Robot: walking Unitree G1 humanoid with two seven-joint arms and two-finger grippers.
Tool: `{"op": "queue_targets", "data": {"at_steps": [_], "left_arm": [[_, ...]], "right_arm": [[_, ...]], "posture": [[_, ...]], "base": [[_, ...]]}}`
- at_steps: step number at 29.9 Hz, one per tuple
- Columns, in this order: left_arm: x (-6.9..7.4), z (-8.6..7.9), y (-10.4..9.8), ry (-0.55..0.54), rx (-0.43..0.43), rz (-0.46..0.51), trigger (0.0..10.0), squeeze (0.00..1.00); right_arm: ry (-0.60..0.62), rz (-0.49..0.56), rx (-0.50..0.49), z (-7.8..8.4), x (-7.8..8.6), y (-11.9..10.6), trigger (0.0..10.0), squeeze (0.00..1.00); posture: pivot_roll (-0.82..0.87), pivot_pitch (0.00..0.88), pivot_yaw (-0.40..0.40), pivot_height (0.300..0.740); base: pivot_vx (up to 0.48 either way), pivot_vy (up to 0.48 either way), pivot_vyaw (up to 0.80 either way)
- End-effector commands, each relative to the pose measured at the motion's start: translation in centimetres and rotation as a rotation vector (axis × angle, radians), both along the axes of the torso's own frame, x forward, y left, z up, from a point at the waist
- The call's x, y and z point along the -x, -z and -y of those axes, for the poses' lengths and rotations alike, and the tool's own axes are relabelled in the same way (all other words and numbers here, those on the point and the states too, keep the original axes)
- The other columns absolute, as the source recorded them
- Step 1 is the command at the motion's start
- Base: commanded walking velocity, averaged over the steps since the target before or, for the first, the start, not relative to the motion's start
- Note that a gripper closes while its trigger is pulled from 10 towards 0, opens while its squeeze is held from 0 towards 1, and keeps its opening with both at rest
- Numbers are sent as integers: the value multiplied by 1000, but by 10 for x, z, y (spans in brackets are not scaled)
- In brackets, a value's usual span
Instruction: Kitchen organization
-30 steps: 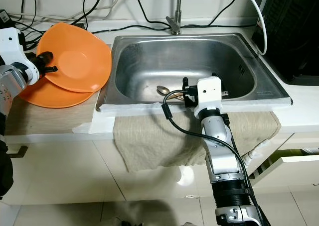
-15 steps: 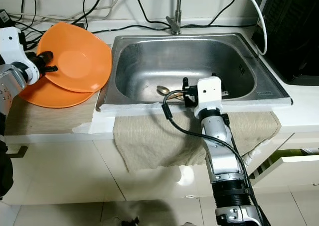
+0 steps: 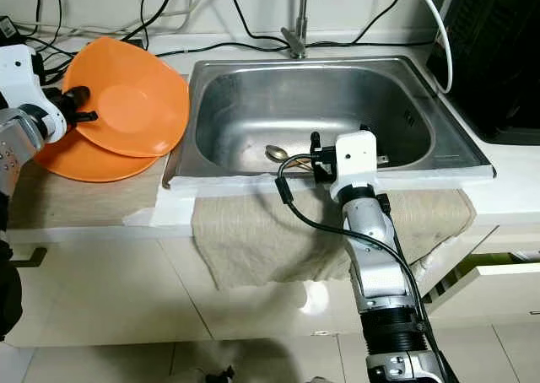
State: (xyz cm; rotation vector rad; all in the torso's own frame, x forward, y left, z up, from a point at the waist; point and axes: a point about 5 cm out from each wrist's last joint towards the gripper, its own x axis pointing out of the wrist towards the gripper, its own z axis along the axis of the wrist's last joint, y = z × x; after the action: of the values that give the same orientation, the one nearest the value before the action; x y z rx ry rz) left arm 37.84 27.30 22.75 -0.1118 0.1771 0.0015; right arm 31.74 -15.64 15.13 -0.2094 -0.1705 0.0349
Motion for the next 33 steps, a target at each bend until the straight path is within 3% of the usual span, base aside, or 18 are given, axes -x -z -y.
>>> {"op": "queue_targets", "data": {"at_steps": [1,33], "left_arm": [[3,-2,12,-15,-20,-52,0,0],[4,-1,12,-15,-20,-51,0,0]], "right_arm": [[-3,9,-7,0,1,-4,10000,0],[-4,8,-7,1,2,-4,10000,0]], "posture": [[-21,0,53,740],[-22,0,52,740]], "base": [[0,0,0],[0,0,0]]}}
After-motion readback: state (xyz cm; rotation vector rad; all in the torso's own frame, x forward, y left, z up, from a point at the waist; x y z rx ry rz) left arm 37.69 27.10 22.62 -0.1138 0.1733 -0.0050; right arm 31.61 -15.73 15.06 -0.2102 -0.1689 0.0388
